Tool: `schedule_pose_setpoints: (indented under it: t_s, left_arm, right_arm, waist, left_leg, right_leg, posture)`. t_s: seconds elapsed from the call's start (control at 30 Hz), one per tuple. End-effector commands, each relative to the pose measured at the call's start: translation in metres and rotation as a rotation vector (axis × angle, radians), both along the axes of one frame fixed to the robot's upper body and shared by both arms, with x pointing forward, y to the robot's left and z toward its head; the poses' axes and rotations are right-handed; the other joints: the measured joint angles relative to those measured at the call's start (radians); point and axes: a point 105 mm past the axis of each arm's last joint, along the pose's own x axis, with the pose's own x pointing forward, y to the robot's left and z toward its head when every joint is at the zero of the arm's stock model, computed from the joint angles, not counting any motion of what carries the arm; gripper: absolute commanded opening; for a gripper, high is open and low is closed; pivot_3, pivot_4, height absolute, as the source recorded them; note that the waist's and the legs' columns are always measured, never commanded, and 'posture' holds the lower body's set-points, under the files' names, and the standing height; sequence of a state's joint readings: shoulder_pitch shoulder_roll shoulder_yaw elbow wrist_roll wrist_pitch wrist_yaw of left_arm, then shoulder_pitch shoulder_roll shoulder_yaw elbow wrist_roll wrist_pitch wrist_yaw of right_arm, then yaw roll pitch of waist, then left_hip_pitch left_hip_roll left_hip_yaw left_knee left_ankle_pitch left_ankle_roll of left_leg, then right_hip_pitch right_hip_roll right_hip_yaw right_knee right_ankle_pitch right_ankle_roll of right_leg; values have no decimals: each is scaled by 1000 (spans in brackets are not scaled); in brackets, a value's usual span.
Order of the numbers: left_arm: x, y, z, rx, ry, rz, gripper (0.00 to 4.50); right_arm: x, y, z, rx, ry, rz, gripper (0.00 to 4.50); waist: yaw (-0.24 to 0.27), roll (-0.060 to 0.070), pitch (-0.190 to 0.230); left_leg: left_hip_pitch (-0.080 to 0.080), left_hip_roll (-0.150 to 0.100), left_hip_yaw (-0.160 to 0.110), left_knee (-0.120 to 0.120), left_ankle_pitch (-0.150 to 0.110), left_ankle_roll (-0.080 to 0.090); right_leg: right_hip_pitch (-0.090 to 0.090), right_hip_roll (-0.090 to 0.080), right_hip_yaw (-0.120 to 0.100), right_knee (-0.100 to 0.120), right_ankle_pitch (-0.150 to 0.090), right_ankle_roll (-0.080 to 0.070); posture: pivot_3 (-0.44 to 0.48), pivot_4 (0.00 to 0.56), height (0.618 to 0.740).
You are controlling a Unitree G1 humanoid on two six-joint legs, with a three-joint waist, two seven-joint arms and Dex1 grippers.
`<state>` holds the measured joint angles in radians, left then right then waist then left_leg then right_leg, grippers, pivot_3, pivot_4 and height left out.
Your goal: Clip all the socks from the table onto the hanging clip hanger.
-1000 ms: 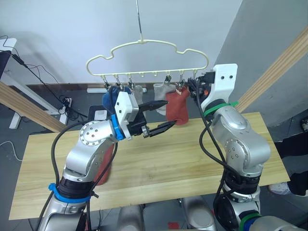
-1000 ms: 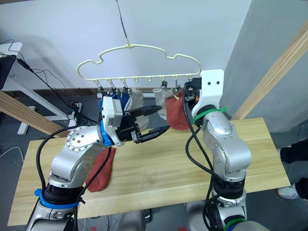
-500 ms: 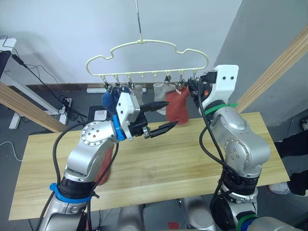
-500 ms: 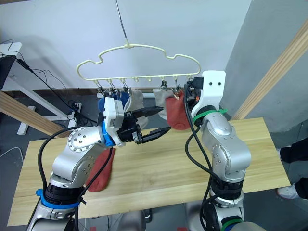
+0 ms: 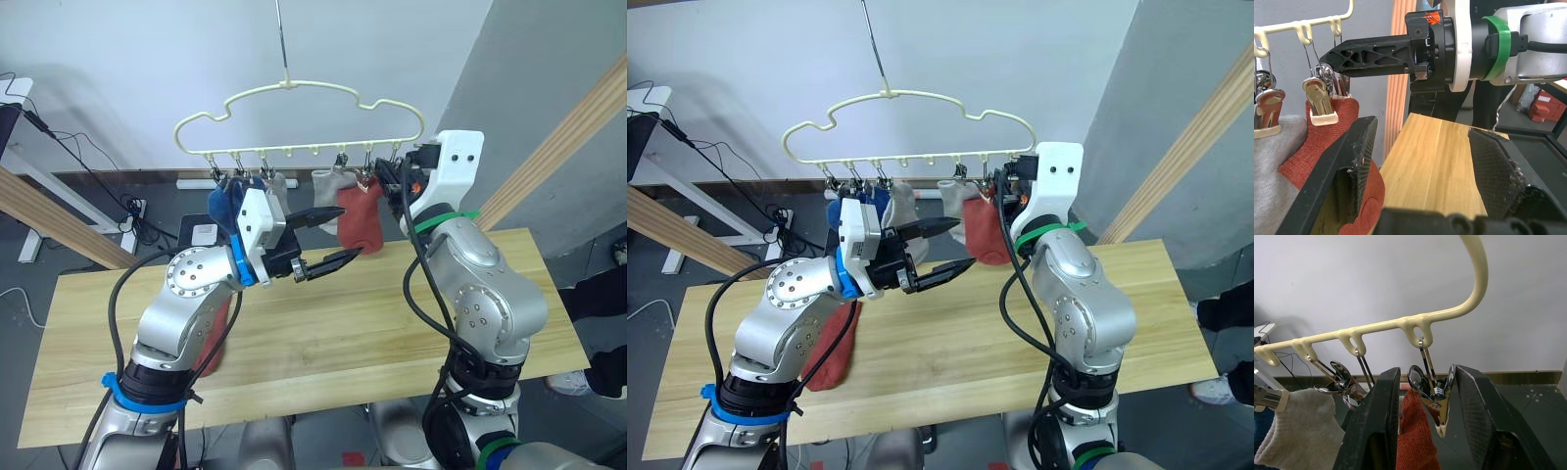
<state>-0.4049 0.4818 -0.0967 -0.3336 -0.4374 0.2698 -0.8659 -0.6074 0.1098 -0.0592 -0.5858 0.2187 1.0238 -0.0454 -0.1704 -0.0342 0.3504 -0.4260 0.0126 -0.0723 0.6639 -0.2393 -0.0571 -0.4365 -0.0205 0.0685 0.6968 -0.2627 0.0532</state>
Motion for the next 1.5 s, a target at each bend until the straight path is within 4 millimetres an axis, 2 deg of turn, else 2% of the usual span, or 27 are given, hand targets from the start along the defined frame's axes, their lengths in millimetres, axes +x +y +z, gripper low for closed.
schedule_pose_setpoints:
  t_s: [0.03, 0.13, 0.23, 0.37, 0.6, 0.7, 0.77, 0.8, 0.87, 1.0, 1.07, 1.17, 1.4, 1.5]
  left_arm:
    - [-6, -3, 4, -5, -31, -21, 3276]
    - [-5, -3, 3, -4, -31, -19, 3276]
    - [-5, -3, 2, -3, -28, -13, 3276]
    - [-4, -2, -1, 0, -28, 0, 3276]
    - [-1, 3, -10, -1, -12, 62, 3276]
    - [3, 17, -28, 6, 20, 183, 3276]
    - [8, 27, -34, -18, 23, 276, 3276]
    - [14, 39, -40, -53, 54, 381, 3276]
    - [21, 73, -63, -106, 130, 613, 3611]
    - [15, 143, -115, -127, 297, 1069, 4498]
    - [13, 161, -126, -132, 345, 1171, 4500]
    - [12, 197, -144, -148, 404, 1356, 4500]
    - [18, 210, -168, -184, 549, 1431, 4500]
    - [18, 207, -176, -153, 586, 1426, 4500]
  right_arm:
    - [-8, -2, 12, 25, -58, -3, 1799]
    - [-9, -3, 12, 28, -60, -6, 1799]
    - [-8, -4, 12, 26, -65, -13, 1192]
    - [-8, -5, 14, 16, -79, -21, 74]
    - [-8, -6, 15, 3, -95, -21, 5]
    - [-7, -6, 14, -6, -100, -23, 5]
    - [-7, -7, 14, -11, -102, -24, 5]
    - [-7, -7, 14, -14, -104, -24, 5]
    - [-6, -7, 14, -21, -107, -22, 5]
    - [-5, -8, 14, -31, -105, -19, 5]
    - [-5, -8, 14, -33, -105, -16, 5]
    - [-5, -7, 13, -37, -100, -8, 5]
    - [-5, -6, 13, -43, -99, -1, 5]
    - [-4, -6, 13, -46, -99, 0, 5]
  waist:
    - [0, 0, 0]
    - [0, 0, 0]
    - [0, 0, 0]
    - [0, 0, 0]
    - [0, 0, 0]
    - [-3, 0, -2]
    - [-5, 0, -2]
    - [-5, 0, -2]
    - [-8, 0, -3]
    - [-24, 0, -4]
    - [-21, 0, -5]
    - [-19, 0, -5]
    - [-22, -1, -5]
    - [-24, -2, -5]
  left_leg:
    - [0, 0, 0, 0, 0, 0]
    - [0, 0, 0, 0, 0, 0]
    - [0, 0, 0, 0, 0, 0]
    - [0, 0, 0, 0, 0, 0]
    - [0, 0, 0, 0, 0, 0]
    - [0, 0, 0, 0, 0, 0]
    - [0, 1, 0, -1, 0, 0]
    - [0, 1, 0, -1, 0, 0]
    - [0, 1, 0, -1, 0, 0]
    - [0, 3, -1, -1, 0, 0]
    - [-1, 2, -1, -1, 0, 0]
    - [-1, 1, -2, 0, 1, 1]
    - [-1, 0, 0, 0, 1, 2]
    - [-1, 0, 0, 0, 1, 2]
  right_leg:
    - [0, 0, 0, 0, 0, 0]
    - [0, 0, 0, 0, 0, 0]
    - [0, 0, 0, 0, 0, 0]
    - [0, 0, 0, 0, 0, 0]
    - [0, 0, 0, 0, 0, 0]
    - [0, 0, 0, 0, 0, 0]
    - [-1, 0, 1, 0, 0, 0]
    - [-1, 0, 1, 0, 0, 0]
    - [-1, -1, 1, 0, 0, 0]
    - [-1, -1, 2, 0, 0, 0]
    - [-1, -1, 0, 0, 0, 0]
    - [-1, -1, -1, 0, 0, 0]
    - [-1, -1, 0, 0, 2, 1]
    - [-1, -1, 0, 0, 2, 1]
  posture:
    - [-274, 294, 740]
    - [-275, 294, 740]
    - [-274, 294, 740]
    - [-273, 294, 740]
    - [-273, 291, 740]
    - [-274, 291, 740]
    - [-274, 291, 740]
    - [-271, 292, 740]
    - [-271, 292, 740]
    - [-263, 299, 740]
    - [-262, 301, 740]
    - [-258, 303, 740]
    - [-264, 305, 740]
    - [-264, 305, 740]
